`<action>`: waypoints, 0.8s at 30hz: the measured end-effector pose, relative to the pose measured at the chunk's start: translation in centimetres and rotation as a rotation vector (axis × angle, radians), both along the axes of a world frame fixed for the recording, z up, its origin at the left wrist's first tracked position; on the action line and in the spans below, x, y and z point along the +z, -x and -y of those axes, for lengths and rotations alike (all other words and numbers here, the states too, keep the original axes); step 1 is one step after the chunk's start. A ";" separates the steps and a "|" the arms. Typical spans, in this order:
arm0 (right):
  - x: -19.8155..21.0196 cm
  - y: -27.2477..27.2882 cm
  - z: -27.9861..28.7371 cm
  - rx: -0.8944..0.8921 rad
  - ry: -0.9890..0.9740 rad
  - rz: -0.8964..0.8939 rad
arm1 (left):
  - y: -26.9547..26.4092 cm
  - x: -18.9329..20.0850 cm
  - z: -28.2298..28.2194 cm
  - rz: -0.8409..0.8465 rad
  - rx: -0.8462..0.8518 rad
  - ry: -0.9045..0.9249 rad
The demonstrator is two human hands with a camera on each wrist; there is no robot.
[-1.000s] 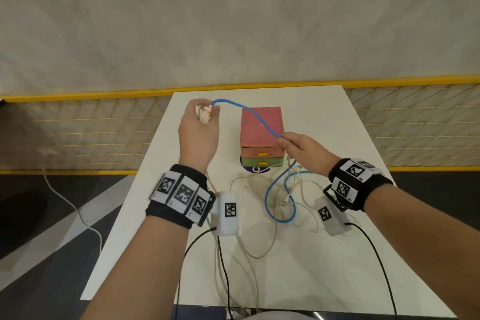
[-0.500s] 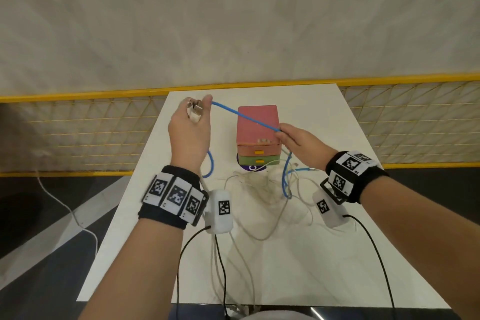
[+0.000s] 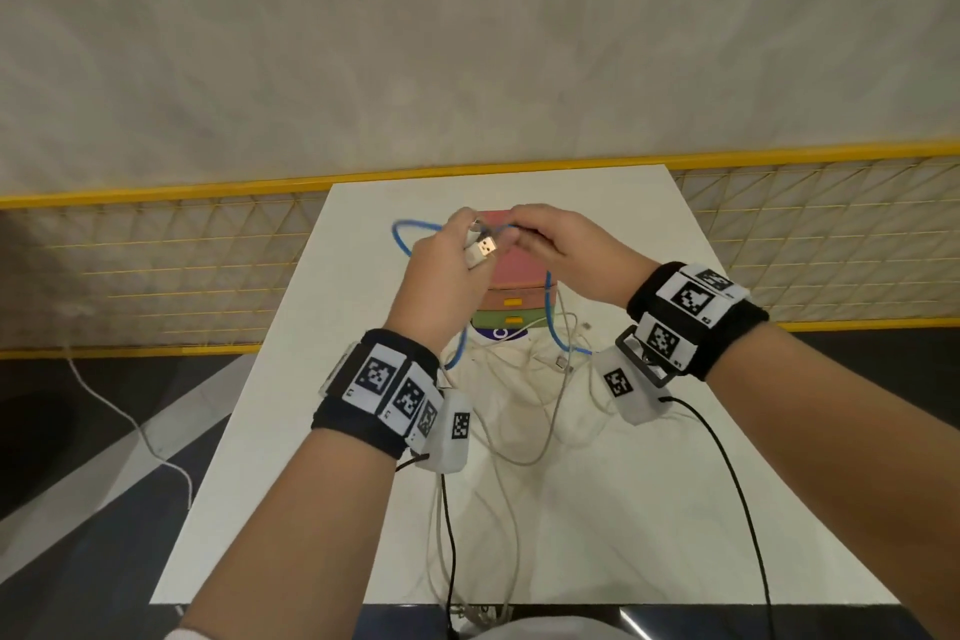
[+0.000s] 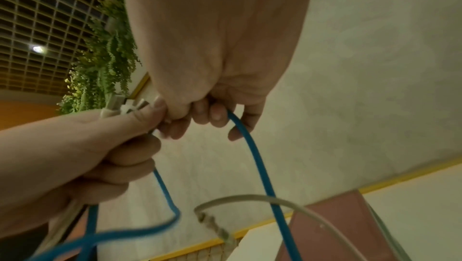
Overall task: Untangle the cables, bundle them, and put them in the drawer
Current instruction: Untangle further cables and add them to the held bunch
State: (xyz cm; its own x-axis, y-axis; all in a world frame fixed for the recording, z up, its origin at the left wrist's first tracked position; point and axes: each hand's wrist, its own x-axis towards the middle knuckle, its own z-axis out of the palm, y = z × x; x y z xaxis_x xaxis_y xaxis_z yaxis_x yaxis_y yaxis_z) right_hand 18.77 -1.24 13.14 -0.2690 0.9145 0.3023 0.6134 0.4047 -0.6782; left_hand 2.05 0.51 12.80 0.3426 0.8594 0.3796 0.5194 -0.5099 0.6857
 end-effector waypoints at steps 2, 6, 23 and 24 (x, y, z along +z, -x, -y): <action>-0.8 -0.4 0.0 -0.032 0.039 0.035 | 0.6 0.1 -0.5 0.054 0.087 -0.088; -4.7 -2.8 -0.1 -0.139 0.219 0.155 | 2.2 1.2 -1.3 0.275 0.326 -0.142; -0.2 -3.0 0.2 -0.214 -0.003 0.060 | 1.2 1.0 -0.5 0.340 0.197 -0.061; -0.2 -3.3 0.5 -0.220 0.015 0.055 | 1.6 1.5 -0.6 0.350 0.200 -0.068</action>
State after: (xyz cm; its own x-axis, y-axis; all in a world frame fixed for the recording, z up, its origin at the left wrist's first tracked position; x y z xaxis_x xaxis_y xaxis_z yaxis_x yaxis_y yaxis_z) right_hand 22.11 -1.77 12.93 -0.0785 0.9571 0.2788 0.7216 0.2475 -0.6466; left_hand 0.40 1.09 14.29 0.0113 0.8647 0.5022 0.3541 -0.4731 0.8067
